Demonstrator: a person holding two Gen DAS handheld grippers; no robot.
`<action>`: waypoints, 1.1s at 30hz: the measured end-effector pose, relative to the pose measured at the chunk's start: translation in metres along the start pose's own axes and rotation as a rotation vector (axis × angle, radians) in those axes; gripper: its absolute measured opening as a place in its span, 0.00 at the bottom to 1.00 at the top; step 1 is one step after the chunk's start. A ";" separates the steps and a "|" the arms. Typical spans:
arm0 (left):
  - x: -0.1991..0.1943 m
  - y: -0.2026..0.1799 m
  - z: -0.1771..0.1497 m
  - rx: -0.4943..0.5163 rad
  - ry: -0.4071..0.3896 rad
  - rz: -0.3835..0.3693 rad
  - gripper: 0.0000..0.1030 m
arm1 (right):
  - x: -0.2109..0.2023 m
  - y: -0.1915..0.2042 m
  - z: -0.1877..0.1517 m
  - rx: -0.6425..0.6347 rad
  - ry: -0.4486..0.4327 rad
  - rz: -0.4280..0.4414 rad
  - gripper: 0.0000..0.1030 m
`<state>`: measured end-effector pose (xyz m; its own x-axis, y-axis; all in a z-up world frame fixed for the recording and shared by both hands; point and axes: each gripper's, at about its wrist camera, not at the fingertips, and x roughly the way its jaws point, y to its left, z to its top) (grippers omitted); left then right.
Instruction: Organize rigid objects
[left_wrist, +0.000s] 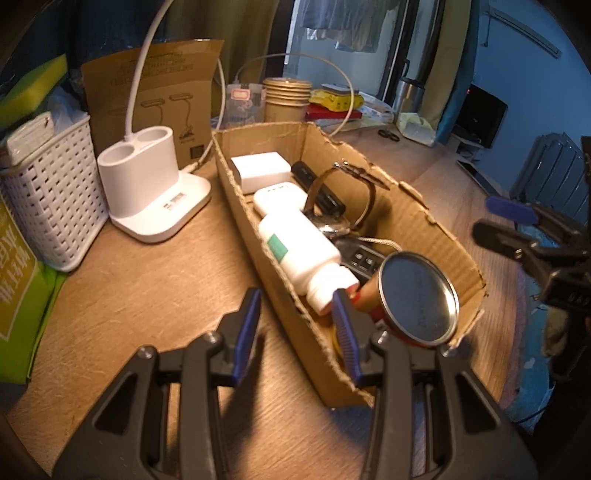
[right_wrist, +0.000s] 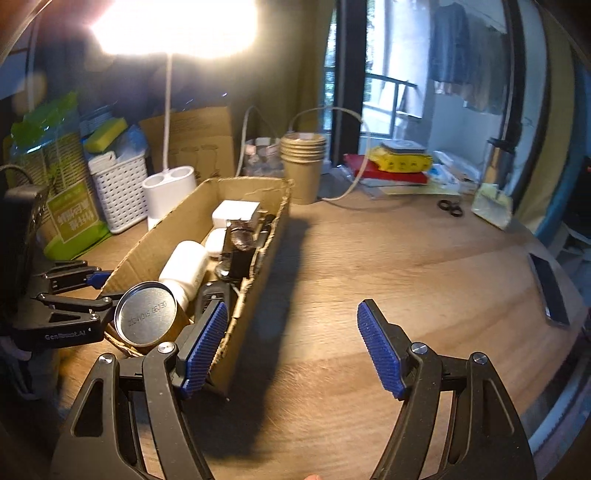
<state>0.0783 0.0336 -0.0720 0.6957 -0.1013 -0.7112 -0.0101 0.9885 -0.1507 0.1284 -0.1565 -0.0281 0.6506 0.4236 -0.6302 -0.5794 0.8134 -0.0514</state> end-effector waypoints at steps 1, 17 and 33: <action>-0.001 0.000 0.000 -0.001 -0.001 0.003 0.41 | -0.004 -0.002 -0.001 0.006 -0.003 -0.010 0.74; -0.050 -0.012 0.008 0.042 -0.224 -0.015 0.41 | -0.064 0.008 -0.005 0.031 -0.104 -0.091 0.74; -0.114 -0.020 0.010 0.063 -0.492 -0.064 0.79 | -0.100 0.025 0.003 0.031 -0.224 -0.130 0.74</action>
<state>0.0060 0.0264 0.0188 0.9500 -0.1122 -0.2913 0.0764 0.9884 -0.1314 0.0503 -0.1779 0.0358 0.8131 0.3899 -0.4322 -0.4708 0.8771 -0.0945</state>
